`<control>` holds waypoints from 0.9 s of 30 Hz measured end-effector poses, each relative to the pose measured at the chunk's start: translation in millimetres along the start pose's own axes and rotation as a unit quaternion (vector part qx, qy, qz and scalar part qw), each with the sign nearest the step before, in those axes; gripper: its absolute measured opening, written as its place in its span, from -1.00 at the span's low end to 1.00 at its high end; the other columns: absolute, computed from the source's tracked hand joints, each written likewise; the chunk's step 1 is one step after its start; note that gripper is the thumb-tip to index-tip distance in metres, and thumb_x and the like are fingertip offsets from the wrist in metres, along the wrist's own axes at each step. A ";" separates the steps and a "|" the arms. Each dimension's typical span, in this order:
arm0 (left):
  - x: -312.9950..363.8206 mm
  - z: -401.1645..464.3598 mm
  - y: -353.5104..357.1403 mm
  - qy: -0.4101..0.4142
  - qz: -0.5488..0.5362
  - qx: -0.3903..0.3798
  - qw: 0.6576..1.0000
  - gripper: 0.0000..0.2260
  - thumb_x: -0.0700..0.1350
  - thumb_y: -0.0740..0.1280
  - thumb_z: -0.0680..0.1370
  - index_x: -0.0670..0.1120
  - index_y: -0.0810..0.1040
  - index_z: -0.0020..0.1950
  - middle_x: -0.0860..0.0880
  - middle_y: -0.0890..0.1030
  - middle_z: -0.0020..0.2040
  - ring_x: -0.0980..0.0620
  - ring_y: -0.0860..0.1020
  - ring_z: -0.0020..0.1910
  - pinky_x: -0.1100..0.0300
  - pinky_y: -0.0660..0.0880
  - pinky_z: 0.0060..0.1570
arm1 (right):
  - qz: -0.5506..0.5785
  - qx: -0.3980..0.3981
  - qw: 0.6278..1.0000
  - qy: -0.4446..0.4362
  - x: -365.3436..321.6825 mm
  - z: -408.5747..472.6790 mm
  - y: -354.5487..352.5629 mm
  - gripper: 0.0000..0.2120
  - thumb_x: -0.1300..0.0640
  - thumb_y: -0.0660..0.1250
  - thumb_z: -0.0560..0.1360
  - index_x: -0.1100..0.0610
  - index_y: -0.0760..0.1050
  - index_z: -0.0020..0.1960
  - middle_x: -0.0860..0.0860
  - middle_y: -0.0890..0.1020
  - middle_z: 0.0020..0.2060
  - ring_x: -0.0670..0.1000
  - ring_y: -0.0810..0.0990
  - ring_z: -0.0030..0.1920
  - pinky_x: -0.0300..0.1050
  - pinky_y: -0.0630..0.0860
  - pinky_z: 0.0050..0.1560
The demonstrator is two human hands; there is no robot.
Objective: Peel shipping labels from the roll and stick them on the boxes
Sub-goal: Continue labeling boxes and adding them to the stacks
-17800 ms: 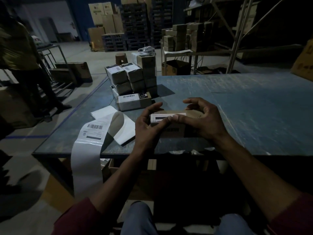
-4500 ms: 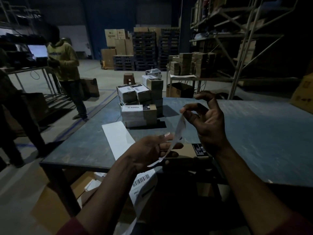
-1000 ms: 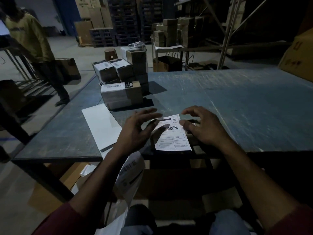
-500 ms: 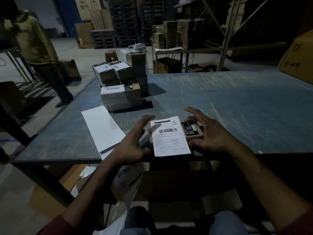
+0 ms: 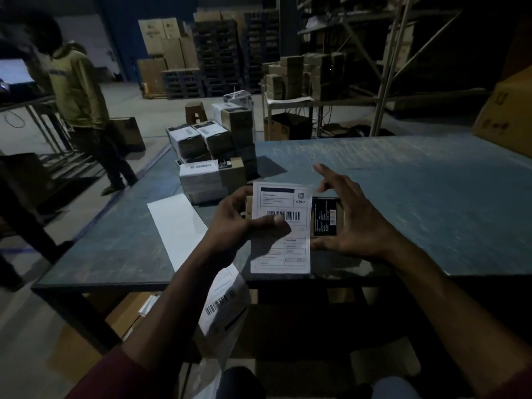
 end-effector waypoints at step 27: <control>1.3 -28.3 15.5 0.064 -0.041 0.141 0.987 -0.82 -0.25 0.58 0.46 -0.15 0.60 -0.06 -0.01 0.67 -0.23 -0.04 0.65 -0.18 0.07 0.62 -0.17 | 0.250 0.069 0.951 0.170 -37.5 8.9 23.2 -0.23 -0.08 0.58 0.45 -0.11 0.27 0.54 -0.01 0.76 -0.05 -0.07 0.72 0.05 0.09 0.61 0.22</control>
Point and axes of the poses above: each hand's wrist, its own z-axis towards the middle knuckle, its own y-axis out of the palm, x = y × z, the point moved 3 cm from there along z, towards the middle knuckle
